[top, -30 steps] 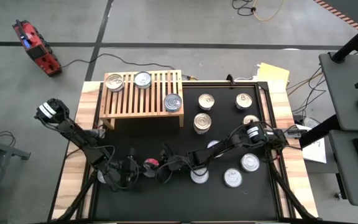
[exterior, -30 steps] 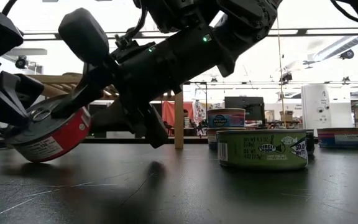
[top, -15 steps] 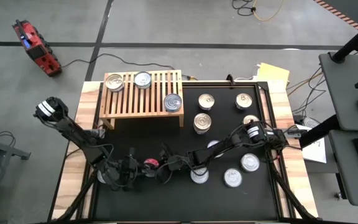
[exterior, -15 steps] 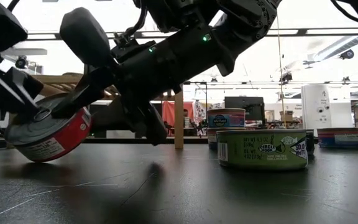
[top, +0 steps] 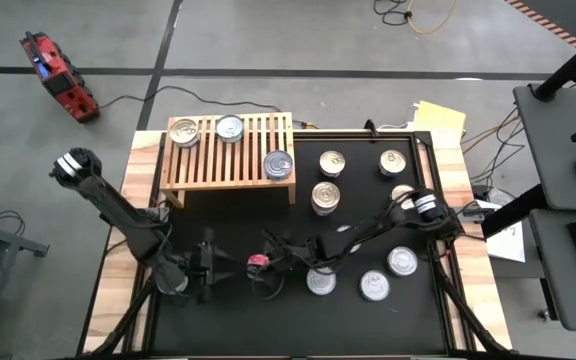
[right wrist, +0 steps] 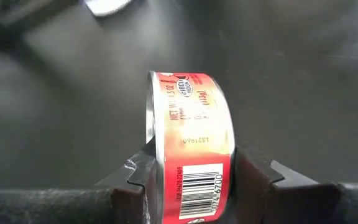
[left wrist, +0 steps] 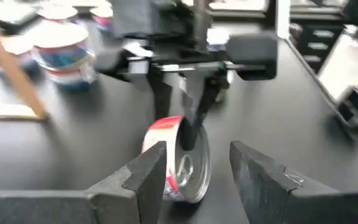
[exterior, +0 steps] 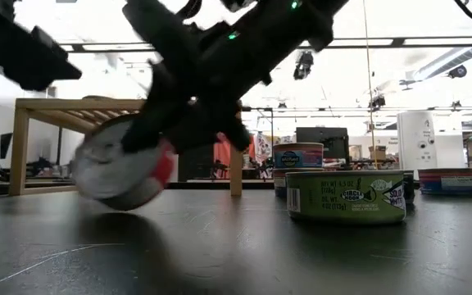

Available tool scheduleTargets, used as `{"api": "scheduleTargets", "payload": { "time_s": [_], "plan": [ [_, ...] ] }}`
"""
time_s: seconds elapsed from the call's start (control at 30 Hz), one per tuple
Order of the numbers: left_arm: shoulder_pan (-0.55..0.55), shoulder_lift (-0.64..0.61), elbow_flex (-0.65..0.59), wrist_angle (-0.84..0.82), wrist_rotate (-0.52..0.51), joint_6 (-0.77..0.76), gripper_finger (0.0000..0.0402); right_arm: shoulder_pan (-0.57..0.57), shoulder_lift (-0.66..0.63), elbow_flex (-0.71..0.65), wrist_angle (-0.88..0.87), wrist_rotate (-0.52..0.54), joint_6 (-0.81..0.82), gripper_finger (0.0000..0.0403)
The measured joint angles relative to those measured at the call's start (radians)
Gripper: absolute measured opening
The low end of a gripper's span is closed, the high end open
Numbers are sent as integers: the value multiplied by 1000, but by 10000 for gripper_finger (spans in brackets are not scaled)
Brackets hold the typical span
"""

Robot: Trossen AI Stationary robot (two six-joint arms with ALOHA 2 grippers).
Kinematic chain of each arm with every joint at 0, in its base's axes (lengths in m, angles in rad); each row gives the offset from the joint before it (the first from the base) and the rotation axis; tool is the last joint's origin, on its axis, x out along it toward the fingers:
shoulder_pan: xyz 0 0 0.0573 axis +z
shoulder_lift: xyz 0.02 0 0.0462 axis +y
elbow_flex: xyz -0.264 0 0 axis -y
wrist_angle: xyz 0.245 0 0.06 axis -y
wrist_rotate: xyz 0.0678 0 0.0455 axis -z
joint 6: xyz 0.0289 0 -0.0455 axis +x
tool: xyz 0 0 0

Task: Stack canned seafood by type on shelf
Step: Put the red tuna can on the shelf

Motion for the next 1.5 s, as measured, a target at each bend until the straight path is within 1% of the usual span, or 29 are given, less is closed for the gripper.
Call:
{"api": "scheduleTargets", "payload": {
  "time_s": [0.17,0.23,0.3,0.33,0.43,0.47,0.53,0.7,0.8,0.93,1.03,1.1,1.3,1.5],
  "plan": [
    [0,-19,49,-33,-175,61,162,-29,-103,-27,-107,-3,-106,130],
    [4,-22,64,-36,-204,79,162,-42,-147,-44,-134,-4,-151,130],
    [14,-26,78,-36,-192,80,162,-54,-193,-72,-147,-8,-198,130],
    [22,-31,82,-36,-157,79,162,-60,-220,-89,-137,-20,-219,130],
    [60,-36,89,-31,-5,68,162,-82,-300,-159,-97,-28,-283,130],
    [73,-36,89,-25,29,65,162,-89,-326,-190,-69,-30,-297,130],
    [105,-32,88,1,58,67,162,-105,-371,-260,11,-29,-323,130],
    [156,-25,80,-2,58,70,162,-119,-461,-441,232,-20,-390,130],
    [176,-19,64,11,83,70,162,-117,-486,-534,414,-23,-393,130],
    [188,10,31,107,75,91,162,-112,-488,-609,570,-24,-408,130],
    [190,43,18,169,4,97,162,-107,-488,-638,625,-25,-403,130],
    [194,71,20,213,-19,98,162,-100,-488,-652,650,-26,-403,130],
    [194,144,24,326,-24,105,164,-51,-488,-656,689,-26,-454,130],
    [196,214,57,382,-32,114,192,-45,-488,-656,710,-18,-483,130]
  ]
}}
